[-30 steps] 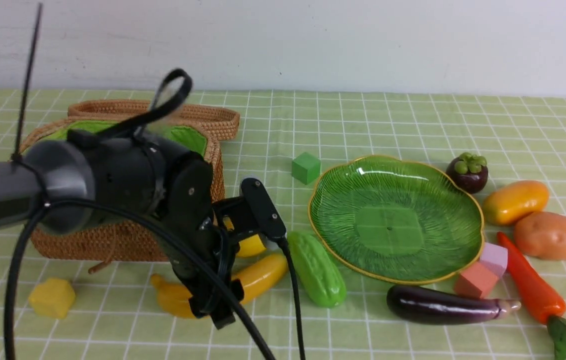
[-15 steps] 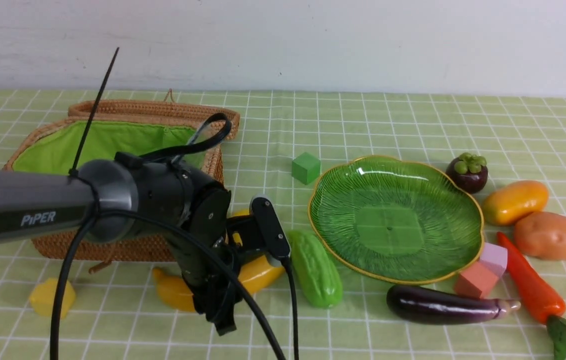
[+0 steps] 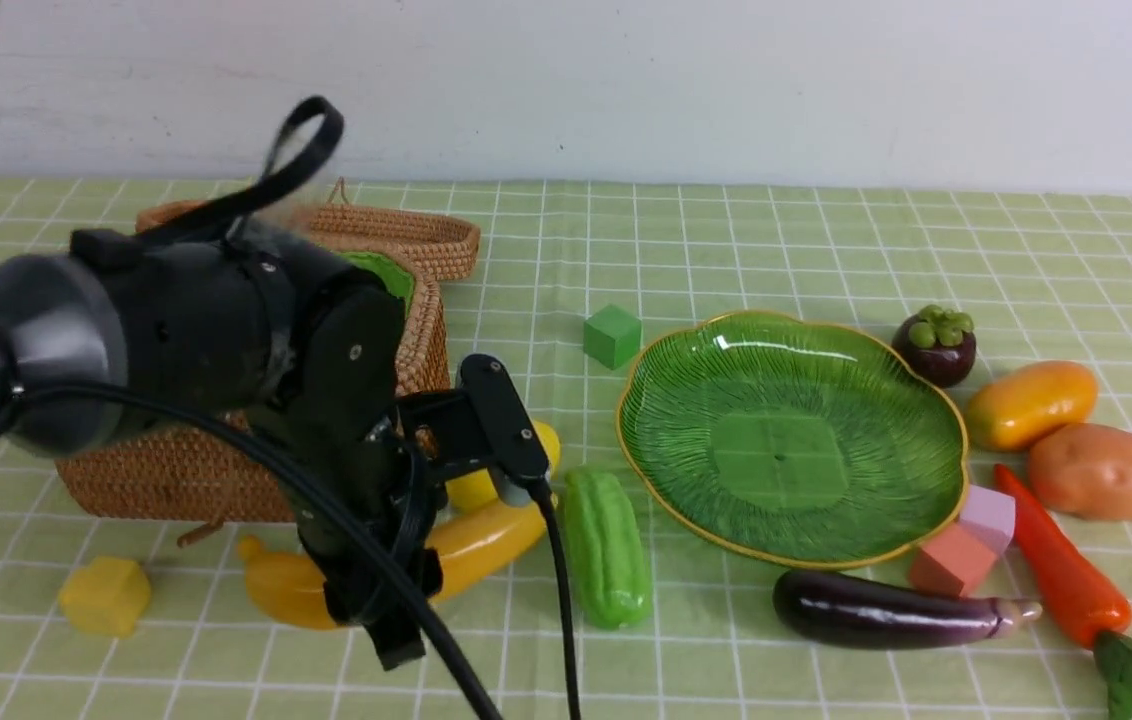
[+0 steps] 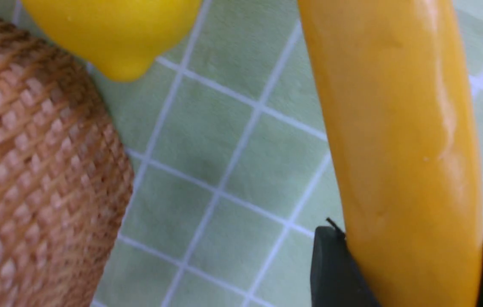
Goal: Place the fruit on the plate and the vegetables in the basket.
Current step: Use the left arm to grab a banana and put it into the right plate
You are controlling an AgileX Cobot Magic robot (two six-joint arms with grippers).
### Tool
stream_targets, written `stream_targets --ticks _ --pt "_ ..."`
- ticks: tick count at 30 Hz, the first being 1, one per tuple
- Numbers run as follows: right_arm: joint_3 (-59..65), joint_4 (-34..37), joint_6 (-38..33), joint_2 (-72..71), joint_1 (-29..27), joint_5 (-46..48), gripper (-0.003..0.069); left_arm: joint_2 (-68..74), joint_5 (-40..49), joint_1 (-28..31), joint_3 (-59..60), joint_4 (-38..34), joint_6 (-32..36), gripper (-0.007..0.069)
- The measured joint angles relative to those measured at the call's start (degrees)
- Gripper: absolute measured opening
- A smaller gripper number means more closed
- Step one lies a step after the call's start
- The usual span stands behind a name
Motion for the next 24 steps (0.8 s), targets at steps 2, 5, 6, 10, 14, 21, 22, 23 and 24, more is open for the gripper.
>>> stream_targets --ticks 2,5,6,10,14,21,22,23,24 --pt "0.0 -0.5 0.0 0.0 0.0 0.0 0.0107 -1.6 0.4 0.0 0.0 -1.7 0.7 0.0324" --pt "0.0 -2.0 0.0 0.0 0.0 0.0 0.0108 -4.6 0.7 0.0 -0.7 -7.5 1.4 0.0324" --pt "0.0 -2.7 0.2 0.0 0.0 0.0 0.0110 -5.4 0.5 0.0 -1.5 -10.2 1.4 0.0324" --pt "0.0 -7.0 3.6 0.0 0.0 0.0 0.0114 -6.1 -1.1 0.0 -6.5 -20.0 1.4 0.0324" --pt "0.0 -12.8 9.5 0.0 0.0 -1.1 0.0115 -3.4 -4.6 -0.2 -11.9 -27.7 1.4 0.0324" --pt "0.0 -19.1 17.7 0.0 0.0 -4.0 0.0117 8.8 -11.3 -5.0 -24.8 -31.4 1.4 0.0324" --pt "0.0 -19.5 18.4 0.0 0.0 -4.4 0.0118 13.6 -11.9 -6.0 -29.8 -31.6 0.9 0.0324" --pt "0.0 -19.5 18.7 0.0 0.0 -4.4 0.0118 15.2 -11.9 -6.3 -31.5 -31.6 0.4 0.0324" --pt "0.0 -19.5 18.9 0.0 0.0 -4.4 0.0118 18.0 -12.0 -6.4 -34.5 -31.7 -0.2 0.0324"
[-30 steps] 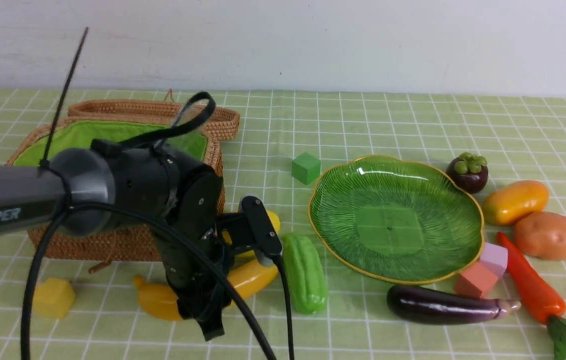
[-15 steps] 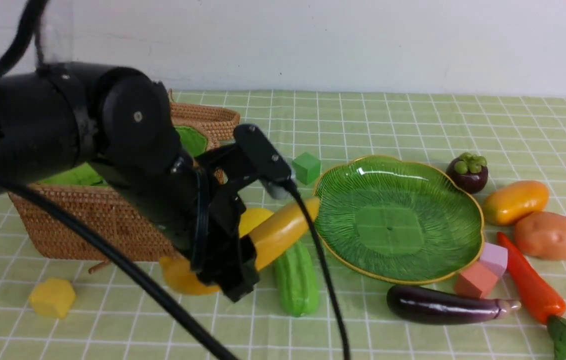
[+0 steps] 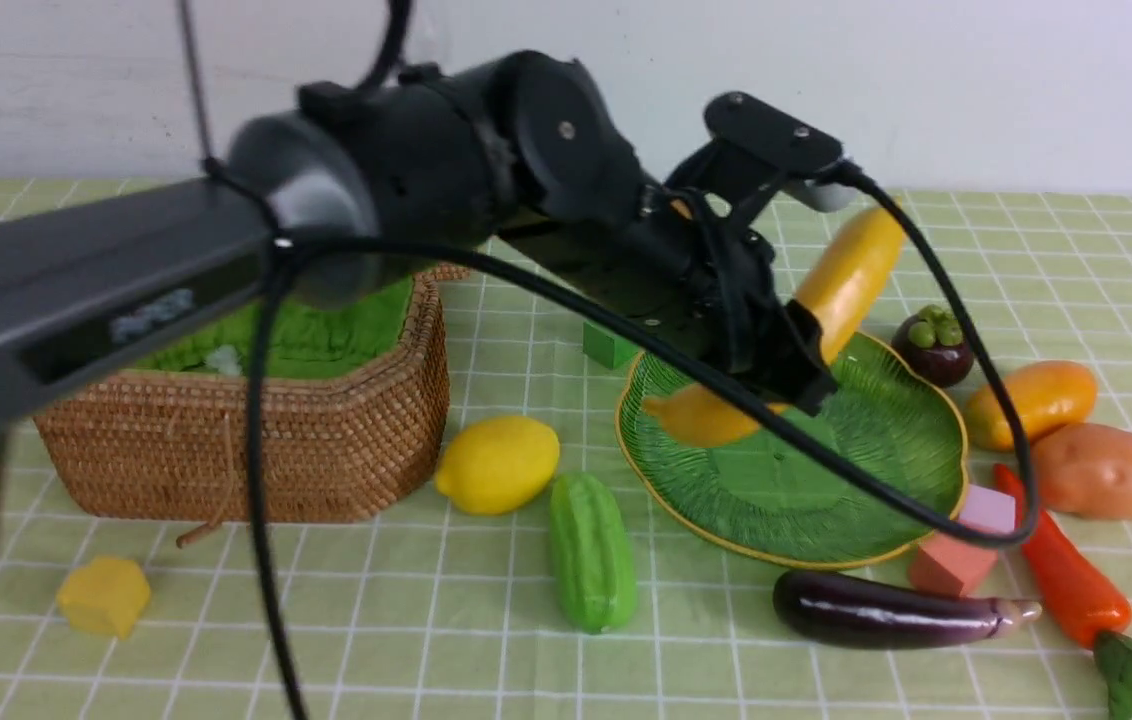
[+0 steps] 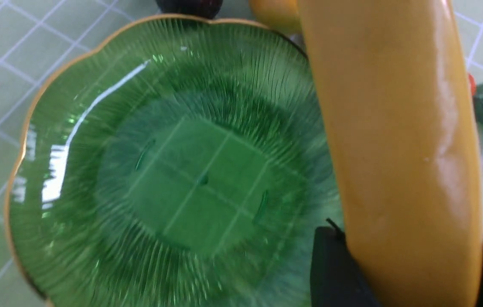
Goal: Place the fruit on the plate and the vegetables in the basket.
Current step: Use the left arm to grab a banana and put it into the right plate
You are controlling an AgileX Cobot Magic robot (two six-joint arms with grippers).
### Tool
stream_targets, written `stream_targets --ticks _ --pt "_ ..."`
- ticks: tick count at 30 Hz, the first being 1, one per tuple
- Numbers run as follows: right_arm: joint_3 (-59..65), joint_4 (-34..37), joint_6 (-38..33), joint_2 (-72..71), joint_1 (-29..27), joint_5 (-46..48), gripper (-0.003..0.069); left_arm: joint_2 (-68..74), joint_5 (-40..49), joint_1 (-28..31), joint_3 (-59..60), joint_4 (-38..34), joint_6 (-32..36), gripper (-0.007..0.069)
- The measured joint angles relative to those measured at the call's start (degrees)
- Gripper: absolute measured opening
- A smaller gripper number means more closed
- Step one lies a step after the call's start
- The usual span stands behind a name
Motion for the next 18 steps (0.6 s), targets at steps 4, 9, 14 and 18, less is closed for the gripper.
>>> stream_targets --ticks 4,9,14,18 --pt "0.0 0.0 0.2 0.0 0.0 0.3 0.0122 10.4 -0.1 0.2 -10.9 0.2 -1.2 0.0324" --pt "0.0 0.0 0.5 0.0 0.0 1.3 0.0129 18.2 -0.3 0.3 -18.6 0.3 -1.2 0.0360" --pt "0.0 0.0 0.5 0.0 0.0 1.7 0.0132 19.9 -0.8 0.3 -19.4 0.5 -1.3 0.0531" --pt "0.0 0.0 0.5 0.0 0.0 1.7 0.0136 19.5 0.8 0.3 -19.7 0.4 -1.6 0.0608"
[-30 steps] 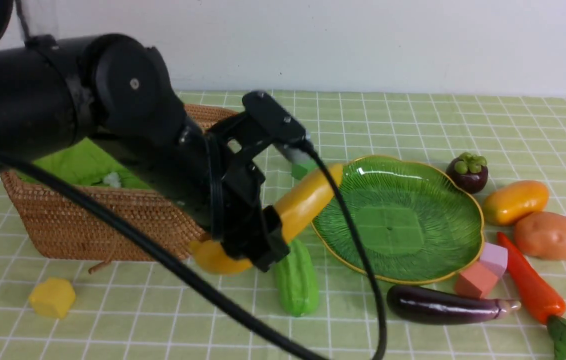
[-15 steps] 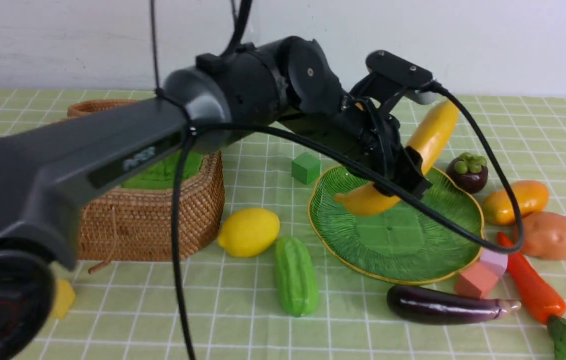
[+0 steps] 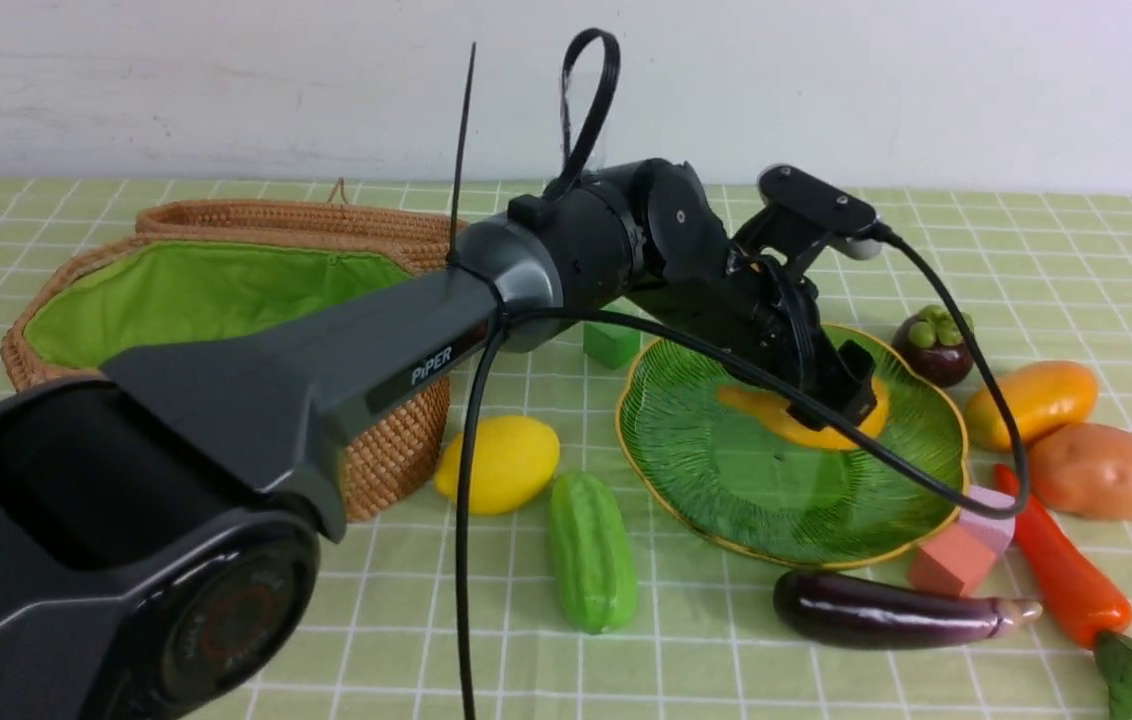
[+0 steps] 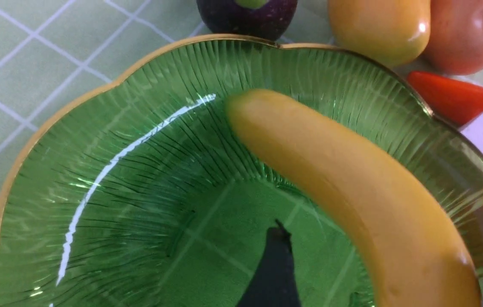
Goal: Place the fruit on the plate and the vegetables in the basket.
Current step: Use the left arm to grab a banana and put it into the right plate, then take a chayote with your left arm and place it on the basket on the left.
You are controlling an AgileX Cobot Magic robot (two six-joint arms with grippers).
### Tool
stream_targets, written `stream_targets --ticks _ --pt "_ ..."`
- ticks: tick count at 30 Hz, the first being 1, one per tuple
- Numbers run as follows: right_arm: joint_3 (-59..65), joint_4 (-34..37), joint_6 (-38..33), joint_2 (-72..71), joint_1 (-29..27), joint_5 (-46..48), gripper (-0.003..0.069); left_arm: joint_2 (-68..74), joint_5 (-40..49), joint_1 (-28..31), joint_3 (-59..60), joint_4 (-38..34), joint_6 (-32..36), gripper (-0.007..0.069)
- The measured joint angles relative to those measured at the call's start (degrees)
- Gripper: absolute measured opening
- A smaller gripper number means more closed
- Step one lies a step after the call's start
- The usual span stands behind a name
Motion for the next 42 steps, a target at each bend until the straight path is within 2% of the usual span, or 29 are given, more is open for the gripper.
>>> stream_targets --ticks 2,5,10,11,13,14,18,25,33,36,38,41,42 --pt "0.0 0.0 -0.1 0.0 0.0 0.0 0.0136 -0.8 2.5 0.0 0.0 0.1 -1.6 0.0603" --pt "0.0 0.0 -0.1 0.0 0.0 0.0 0.0139 -2.7 6.4 0.0 0.0 1.2 -5.9 0.0552" --pt "0.0 0.0 -0.1 0.0 0.0 0.0 0.0142 -11.0 18.4 0.0 -0.1 9.7 -16.6 0.0244" --pt "0.0 0.0 -0.1 0.0 0.0 0.0 0.0143 -13.2 20.7 0.0 -0.1 12.3 -18.7 0.0150" --pt "0.0 0.0 -0.1 0.0 0.0 0.0 0.0146 -16.3 23.5 0.0 -0.1 15.3 -21.5 0.0029" --pt "0.0 0.0 -0.1 0.0 0.0 0.0 0.0148 -17.8 25.5 0.0 -0.1 17.2 -23.0 -0.0008" --pt "0.0 0.0 -0.1 0.0 0.0 0.0 0.0150 -23.3 30.8 0.0 -0.1 20.8 -28.2 -0.0013" --pt "0.0 0.0 -0.1 0.0 0.0 0.0 0.0155 -30.4 31.1 0.0 4.7 22.2 -34.9 -0.0013" --pt "0.0 0.0 -0.3 0.0 0.0 1.4 0.0162 -36.3 30.8 0.0 30.8 20.2 -37.6 -0.0013" --pt "0.0 0.0 -0.7 0.0 0.0 1.5 0.0165 -35.9 26.0 0.0 35.5 19.4 -37.7 -0.0012" --pt "0.0 0.0 -0.9 0.0 0.0 1.6 0.0167 -34.9 22.4 -0.1 36.4 19.3 -37.7 0.0004" --pt "0.0 0.0 -1.1 0.0 0.0 1.7 0.0170 -32.3 17.2 -0.1 36.6 19.2 -37.7 0.0095" --pt "0.0 0.0 -1.1 0.0 0.0 1.7 0.0171 -31.1 15.7 -0.1 36.6 19.2 -37.7 0.0150"
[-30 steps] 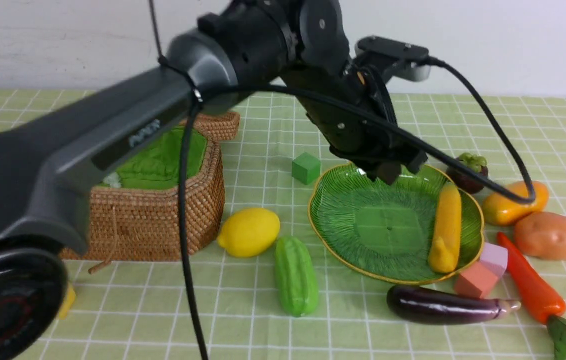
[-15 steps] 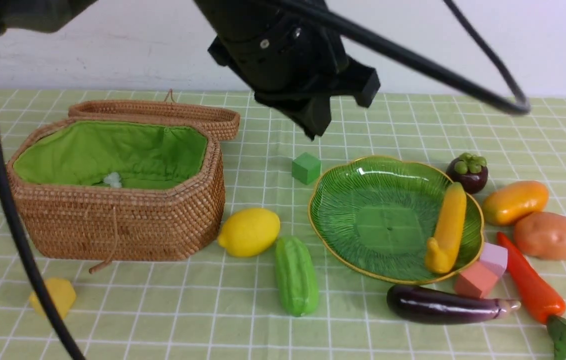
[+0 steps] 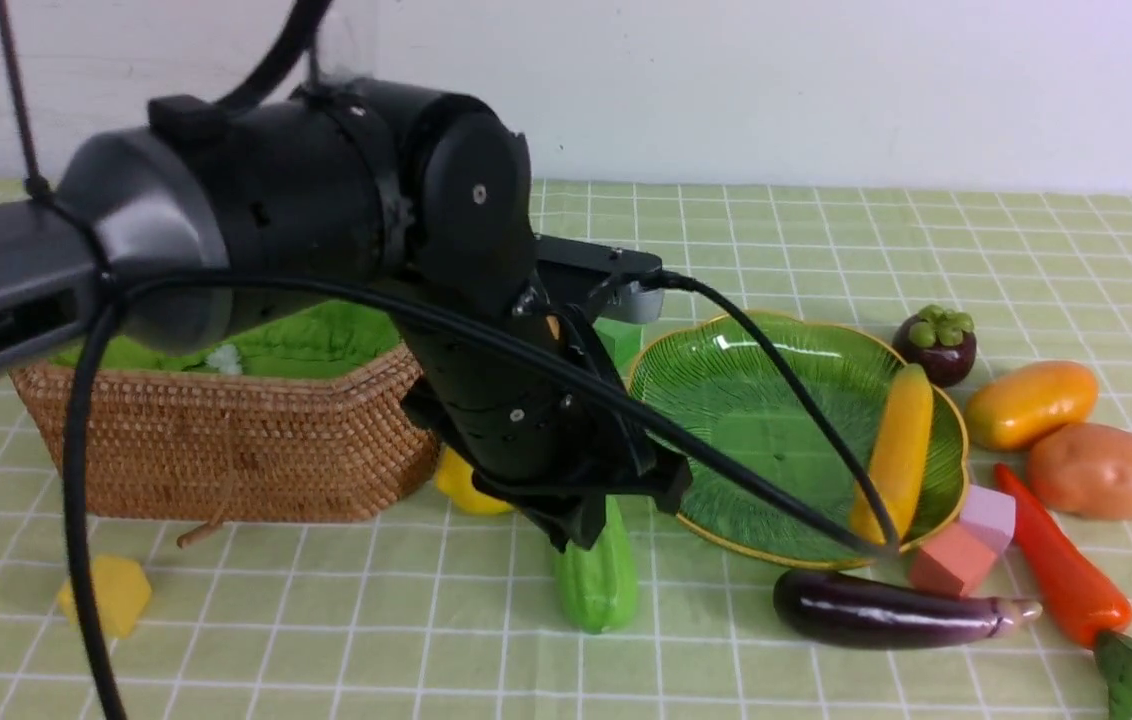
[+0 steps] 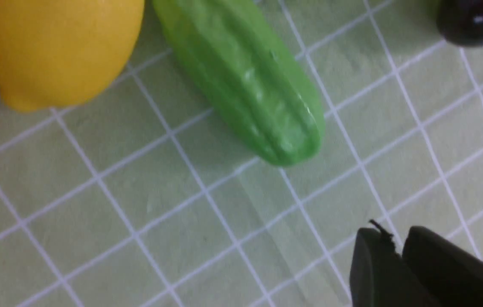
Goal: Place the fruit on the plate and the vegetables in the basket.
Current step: Take a chayote with your left arm and place it on the basket on the left.
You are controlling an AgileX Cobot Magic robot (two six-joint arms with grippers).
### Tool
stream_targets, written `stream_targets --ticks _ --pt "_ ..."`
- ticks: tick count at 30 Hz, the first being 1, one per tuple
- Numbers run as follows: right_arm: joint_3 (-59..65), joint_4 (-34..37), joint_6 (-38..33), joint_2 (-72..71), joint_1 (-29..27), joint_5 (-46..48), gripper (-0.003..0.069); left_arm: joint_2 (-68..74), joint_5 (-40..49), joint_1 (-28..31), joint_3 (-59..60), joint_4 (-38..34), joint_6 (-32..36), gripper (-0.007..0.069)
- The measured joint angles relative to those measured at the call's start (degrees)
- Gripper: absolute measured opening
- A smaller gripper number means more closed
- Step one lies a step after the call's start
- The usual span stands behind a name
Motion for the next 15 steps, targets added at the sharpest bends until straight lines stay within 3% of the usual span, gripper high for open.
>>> stream_targets --ticks 6,10,15 --pt "0.0 0.0 0.0 0.0 0.0 0.0 0.0174 6.5 -5.7 0.0 0.0 0.0 -0.5 0.0458" --pt "0.0 0.0 0.0 0.0 0.0 0.0 0.0178 9.9 -9.5 0.0 0.0 0.4 -0.9 0.0590" --pt "0.0 0.0 -0.3 0.0 0.0 0.3 0.0180 12.1 -13.6 0.0 0.0 3.1 -3.9 0.0617"
